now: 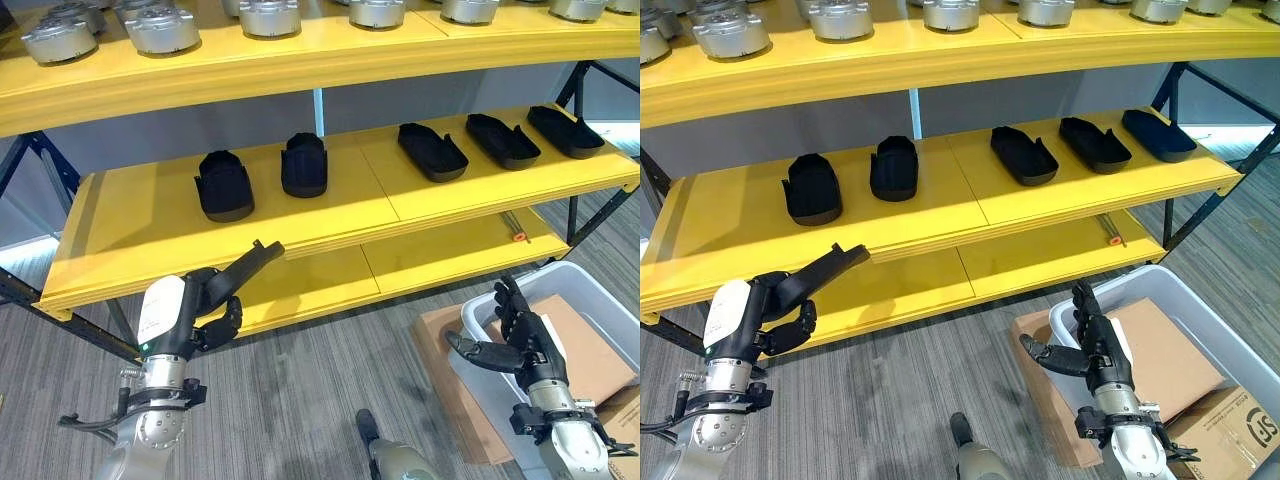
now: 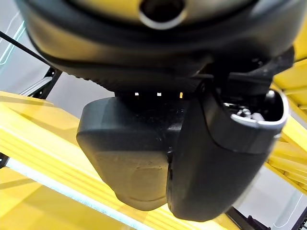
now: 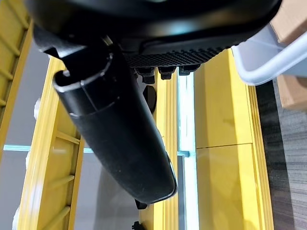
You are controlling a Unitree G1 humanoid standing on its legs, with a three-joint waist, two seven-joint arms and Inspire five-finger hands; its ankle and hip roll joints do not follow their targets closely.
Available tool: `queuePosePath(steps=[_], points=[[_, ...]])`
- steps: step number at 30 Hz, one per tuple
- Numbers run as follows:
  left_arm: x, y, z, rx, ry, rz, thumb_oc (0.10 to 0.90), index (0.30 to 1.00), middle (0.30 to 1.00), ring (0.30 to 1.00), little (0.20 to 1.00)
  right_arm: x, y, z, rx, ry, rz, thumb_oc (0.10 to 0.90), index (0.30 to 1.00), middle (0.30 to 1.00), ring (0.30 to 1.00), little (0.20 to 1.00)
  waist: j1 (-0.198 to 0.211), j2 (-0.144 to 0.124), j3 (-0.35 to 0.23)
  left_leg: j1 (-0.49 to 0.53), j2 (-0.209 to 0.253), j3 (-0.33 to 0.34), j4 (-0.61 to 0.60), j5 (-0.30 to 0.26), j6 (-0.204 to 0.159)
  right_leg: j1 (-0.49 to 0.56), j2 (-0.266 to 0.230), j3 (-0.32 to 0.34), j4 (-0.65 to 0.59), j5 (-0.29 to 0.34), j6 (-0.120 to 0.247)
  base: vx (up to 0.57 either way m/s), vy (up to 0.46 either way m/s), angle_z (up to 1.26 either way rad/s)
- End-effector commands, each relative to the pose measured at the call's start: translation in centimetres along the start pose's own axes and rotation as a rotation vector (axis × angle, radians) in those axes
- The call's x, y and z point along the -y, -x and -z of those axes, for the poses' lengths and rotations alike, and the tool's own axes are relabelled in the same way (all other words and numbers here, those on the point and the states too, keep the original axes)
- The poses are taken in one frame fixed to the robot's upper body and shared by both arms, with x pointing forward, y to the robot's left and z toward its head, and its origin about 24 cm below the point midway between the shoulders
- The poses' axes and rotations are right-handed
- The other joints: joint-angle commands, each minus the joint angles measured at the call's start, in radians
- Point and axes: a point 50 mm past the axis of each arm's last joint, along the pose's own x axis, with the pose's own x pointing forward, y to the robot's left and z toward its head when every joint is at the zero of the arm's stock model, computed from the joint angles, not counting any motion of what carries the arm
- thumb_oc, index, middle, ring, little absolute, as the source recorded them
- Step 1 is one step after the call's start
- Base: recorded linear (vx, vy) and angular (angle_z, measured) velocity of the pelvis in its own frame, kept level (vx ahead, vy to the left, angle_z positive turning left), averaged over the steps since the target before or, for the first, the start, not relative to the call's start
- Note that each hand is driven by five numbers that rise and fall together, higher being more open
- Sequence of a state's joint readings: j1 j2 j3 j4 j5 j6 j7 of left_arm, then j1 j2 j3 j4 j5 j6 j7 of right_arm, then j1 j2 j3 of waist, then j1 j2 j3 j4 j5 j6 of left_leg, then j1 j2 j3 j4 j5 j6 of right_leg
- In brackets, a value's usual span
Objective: Move parts from the plastic box to the shelf.
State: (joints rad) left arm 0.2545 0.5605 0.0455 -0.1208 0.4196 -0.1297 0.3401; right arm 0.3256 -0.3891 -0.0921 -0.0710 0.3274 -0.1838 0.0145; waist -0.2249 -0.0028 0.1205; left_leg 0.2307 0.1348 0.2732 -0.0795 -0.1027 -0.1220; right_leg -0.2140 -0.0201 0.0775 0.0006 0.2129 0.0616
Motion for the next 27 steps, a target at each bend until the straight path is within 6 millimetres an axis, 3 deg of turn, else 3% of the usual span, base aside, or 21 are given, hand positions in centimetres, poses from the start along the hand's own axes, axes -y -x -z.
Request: queuePosePath(steps=[1, 9, 12, 15, 16, 18, 22, 25, 27], points=[[-2.5, -4.9, -3.3, 0.145, 0.007, -0.206, 0.400, 0.300, 0.300, 0.300, 0.300, -0.5, -1.8, -0.6, 0.053, -0.038, 0.105, 0.900, 1.000, 1.000, 1.000, 1.000, 0.077, -0.015, 0.000, -0.136, -0.050, -0.089, 0.119, -0.030, 0.104, 0.154, -0.170, -0.188, 0.020, -0.157, 0.082, 0.00, 0.000, 0.00], [-2.9, -5.1, -3.9, 0.181, -0.012, -0.211, 0.400, 0.300, 0.300, 0.300, 0.300, -1.2, -2.2, -1.3, 0.082, -0.033, 0.073, 0.900, 1.000, 1.000, 1.000, 1.000, 0.092, -0.026, 0.032, -0.177, -0.089, -0.125, 0.191, -0.069, 0.137, 0.155, -0.238, -0.218, 0.097, -0.107, 0.117, -0.02, 0.116, 0.31], [-3.1, -5.1, -3.9, 0.186, -0.025, -0.214, 0.400, 0.300, 0.300, 0.300, 0.300, -1.5, -2.1, -1.3, 0.080, -0.032, 0.059, 0.900, 1.000, 1.000, 1.000, 1.000, 0.081, -0.021, 0.046, -0.160, -0.121, -0.151, 0.168, -0.067, 0.164, 0.110, -0.272, -0.189, 0.217, -0.022, 0.116, 0.03, 0.218, 0.44], [-3.3, -5.1, -3.9, 0.186, -0.027, -0.217, 0.400, 0.300, 0.300, 0.300, 0.300, -1.8, -2.3, -1.6, 0.099, -0.027, 0.039, 0.900, 1.000, 1.000, 1.000, 1.000, 0.069, -0.007, 0.070, -0.147, -0.118, -0.168, 0.143, -0.047, 0.173, 0.020, -0.219, -0.149, 0.319, -0.045, 0.097, 0.01, 0.144, 0.31], [-3.2, -5.0, -3.8, 0.180, -0.023, -0.214, 0.400, 0.300, 0.300, 0.300, 0.300, -1.8, -2.4, -1.7, 0.103, -0.021, 0.034, 0.900, 1.000, 1.000, 1.000, 1.000, 0.060, -0.002, 0.071, -0.131, -0.115, -0.173, 0.124, -0.048, 0.171, -0.014, -0.168, -0.133, 0.319, -0.093, 0.088, 0.07, 0.093, 0.01], [-3.0, -5.0, -3.8, 0.178, -0.017, -0.205, 0.400, 0.300, 0.300, 0.300, 0.300, -1.6, -2.4, -1.8, 0.108, -0.020, 0.035, 0.900, 1.000, 1.000, 1.000, 1.000, 0.052, -0.002, 0.065, -0.114, -0.123, -0.179, 0.095, -0.041, 0.166, -0.051, -0.112, -0.125, 0.266, -0.135, 0.080, 0.13, 0.042, -0.03], [-2.7, -5.1, -3.7, 0.173, -0.002, -0.190, 0.400, 0.300, 0.300, 0.300, 0.300, -1.2, -2.0, -1.7, 0.101, -0.005, 0.044, 0.900, 1.000, 1.000, 1.000, 1.000, 0.047, -0.010, 0.061, -0.073, -0.127, -0.199, 0.057, -0.042, 0.153, -0.046, -0.083, -0.144, 0.112, -0.128, 0.082, 0.14, -0.058, 0.16], [-2.0, -4.8, -3.8, 0.175, 0.012, -0.148, 0.400, 0.300, 0.300, 0.300, 0.300, -0.6, -1.4, -1.5, 0.087, 0.026, 0.050, 0.900, 1.000, 1.000, 1.000, 1.000, 0.030, -0.024, 0.043, -0.025, -0.110, -0.231, 0.048, -0.061, 0.127, -0.034, -0.069, -0.064, 0.027, -0.092, 0.090, 0.29, -0.175, 0.22], [-1.7, -4.7, -3.9, 0.175, 0.020, -0.136, 0.400, 0.300, 0.300, 0.300, 0.300, -0.4, -1.3, -1.3, 0.079, 0.025, 0.056, 0.900, 1.000, 1.000, 1.000, 1.000, 0.030, -0.020, 0.034, -0.016, -0.102, -0.235, 0.047, -0.058, 0.121, -0.021, -0.066, -0.061, 0.024, -0.085, 0.087, 0.19, -0.147, 0.26]])
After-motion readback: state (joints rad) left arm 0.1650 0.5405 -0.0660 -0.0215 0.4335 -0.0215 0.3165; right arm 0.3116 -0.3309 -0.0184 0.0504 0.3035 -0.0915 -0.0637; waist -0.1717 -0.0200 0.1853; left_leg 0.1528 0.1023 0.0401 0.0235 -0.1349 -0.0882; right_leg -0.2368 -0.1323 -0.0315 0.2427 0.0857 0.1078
